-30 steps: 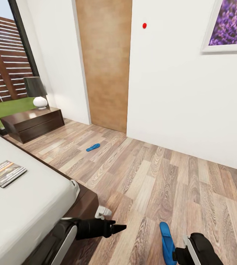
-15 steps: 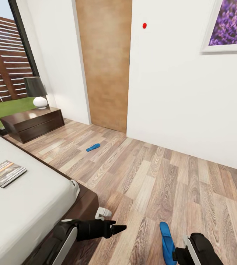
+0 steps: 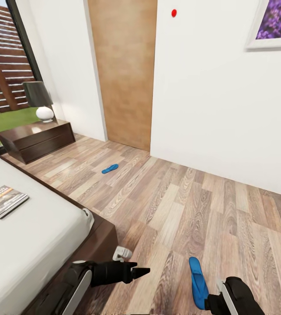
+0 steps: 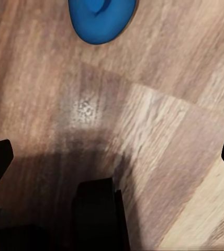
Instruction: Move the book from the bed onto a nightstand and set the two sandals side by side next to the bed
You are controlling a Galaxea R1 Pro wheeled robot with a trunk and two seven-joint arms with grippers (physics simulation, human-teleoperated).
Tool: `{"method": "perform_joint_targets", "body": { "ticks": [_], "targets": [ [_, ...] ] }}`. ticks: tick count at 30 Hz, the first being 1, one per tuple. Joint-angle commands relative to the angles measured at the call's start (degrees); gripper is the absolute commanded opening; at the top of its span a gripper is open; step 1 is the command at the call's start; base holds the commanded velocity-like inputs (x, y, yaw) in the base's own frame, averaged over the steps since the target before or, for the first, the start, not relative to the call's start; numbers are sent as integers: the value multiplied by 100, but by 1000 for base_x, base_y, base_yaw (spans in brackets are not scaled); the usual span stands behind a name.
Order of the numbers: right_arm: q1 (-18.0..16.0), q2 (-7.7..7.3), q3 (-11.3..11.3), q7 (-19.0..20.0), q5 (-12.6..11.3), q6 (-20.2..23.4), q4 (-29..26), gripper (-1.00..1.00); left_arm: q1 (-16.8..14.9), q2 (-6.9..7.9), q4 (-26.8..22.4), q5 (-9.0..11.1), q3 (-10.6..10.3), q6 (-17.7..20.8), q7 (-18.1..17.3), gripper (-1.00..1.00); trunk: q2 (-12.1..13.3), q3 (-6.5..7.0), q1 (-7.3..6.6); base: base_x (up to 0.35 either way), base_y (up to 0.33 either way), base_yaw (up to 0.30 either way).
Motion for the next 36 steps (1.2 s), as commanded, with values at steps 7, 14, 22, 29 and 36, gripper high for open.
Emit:
{"method": "perform_joint_targets", "body": {
  "ticks": [7, 14, 22, 29, 36],
  "targets": [
    [-2, 0, -1, -16, -11, 23, -6, 100, -3, 5, -3, 38, -8, 39, 10, 100, -12, -161, 17, 0, 0, 0],
    [-2, 0, -1, -16, -11, 23, -6, 100, -3, 4, -3, 37, -8, 34, 10, 100, -21, -316, 35, 0, 0, 0],
    [-2, 0, -1, -16, -11, 23, -6, 100, -3, 4, -3, 37, -8, 34, 10, 100, -32, -493, 55, 0, 0, 0],
    [-2, 0, -1, -16, -11, 23, -6, 100, -3, 11, -3, 37, -7, 34, 10, 100, -41, -648, 73, 0, 0, 0],
    [-2, 0, -1, -19, -11, 23, -4, 100, -3, 30, -3, 46, 4, 40, -3, 100, -51, -803, 91, 0, 0, 0]
  ]
}}
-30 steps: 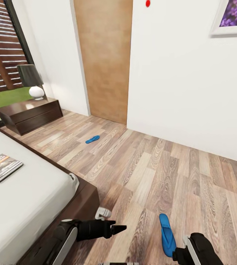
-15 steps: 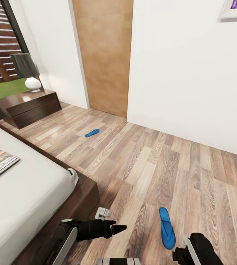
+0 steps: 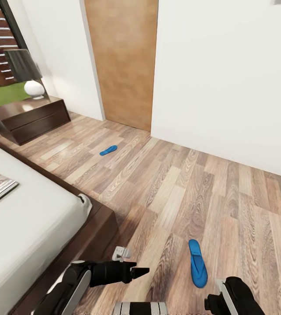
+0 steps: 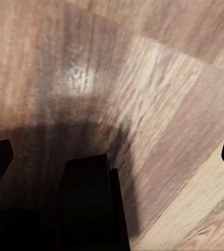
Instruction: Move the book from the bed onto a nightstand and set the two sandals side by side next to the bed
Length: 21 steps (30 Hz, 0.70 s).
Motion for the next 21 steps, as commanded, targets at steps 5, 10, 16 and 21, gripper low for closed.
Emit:
{"method": "perform_joint_targets", "body": {
  "ticks": [5, 10, 16, 21],
  "targets": [
    [-2, 0, -1, -20, -11, 23, -7, 100, -3, 13, -3, 49, 388, 37, -232, 100, -5, -49, 4, 0, 0, 0],
    [-2, 0, -1, -21, -11, 23, -7, 100, -3, 14, 4, 44, 1036, 32, -717, 100, -5, -49, 4, 0, 0, 0],
    [-2, 1, -1, -22, -11, 23, -7, 100, -3, 10, 62, 37, 1336, 3, -964, 100, -5, -49, 4, 0, 0, 0],
    [-2, 0, -1, -21, -11, 23, -7, 100, -3, 6, 184, 33, 1363, -181, -984, 100, -5, -49, 4, 0, 0, 0]
  ]
}}
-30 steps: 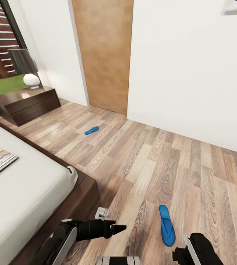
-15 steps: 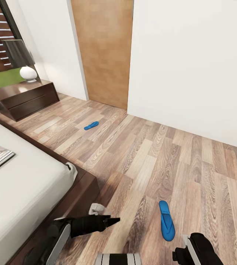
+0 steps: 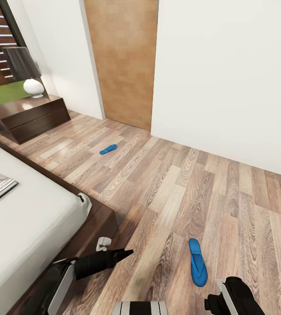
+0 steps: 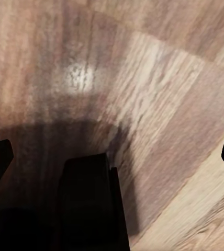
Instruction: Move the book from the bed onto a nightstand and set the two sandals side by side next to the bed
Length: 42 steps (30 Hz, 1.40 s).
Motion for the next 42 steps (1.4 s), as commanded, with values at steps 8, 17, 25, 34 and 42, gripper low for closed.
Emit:
{"method": "perform_joint_targets", "body": {
  "ticks": [8, 17, 25, 34, 42],
  "targets": [
    [-2, 0, -1, -17, -11, 22, -5, 100, -2, -4, 31, 26, -14, -32, 12, 100, -2, -4, -1, 0, 0, 0],
    [-2, 0, -1, -18, -11, 22, -5, 100, -2, -13, 33, 18, -30, -37, 22, 100, -11, -159, 17, 0, 0, 0],
    [-2, 0, -1, -18, -11, 22, -5, 100, -2, -14, 33, 7, -31, -38, 22, 100, -22, -336, 38, 0, 0, 0],
    [-2, 0, -1, -18, -11, 22, -5, 100, -2, -14, 29, 6, -31, -38, 22, 100, -34, -536, 61, 0, 0, 0],
    [-2, 0, -1, -18, -11, 22, -5, 100, -2, -12, 31, 6, -31, -38, 22, 100, -44, -713, 81, 0, 0, 0]
  ]
}}
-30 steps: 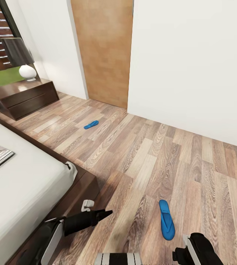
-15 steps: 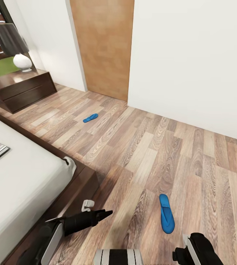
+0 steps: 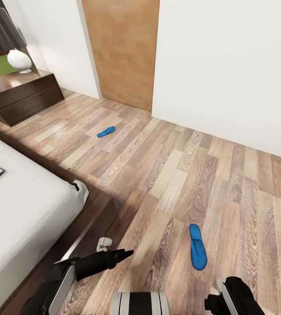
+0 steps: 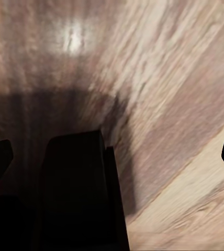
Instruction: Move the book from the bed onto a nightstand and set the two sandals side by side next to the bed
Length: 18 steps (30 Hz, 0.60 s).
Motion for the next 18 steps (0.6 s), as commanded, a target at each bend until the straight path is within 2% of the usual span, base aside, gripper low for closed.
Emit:
{"method": "perform_joint_targets", "body": {
  "ticks": [1, 16, 18],
  "targets": [
    [-2, 0, -1, -17, -11, 22, -5, 100, -2, 6, -1, 44, -10, 42, 8, 100, -3, -27, 1, 0, 0, 0],
    [-2, 0, -1, -9, -11, 22, -15, 100, -2, 7, -5, 44, -7, 42, 2, 100, -23, -359, 40, 0, 0, 0],
    [-2, 0, -1, -9, -11, 22, -19, 100, -2, 6, -7, 44, -4, 42, 4, 100, -23, -359, 40, 0, 0, 0]
  ]
}}
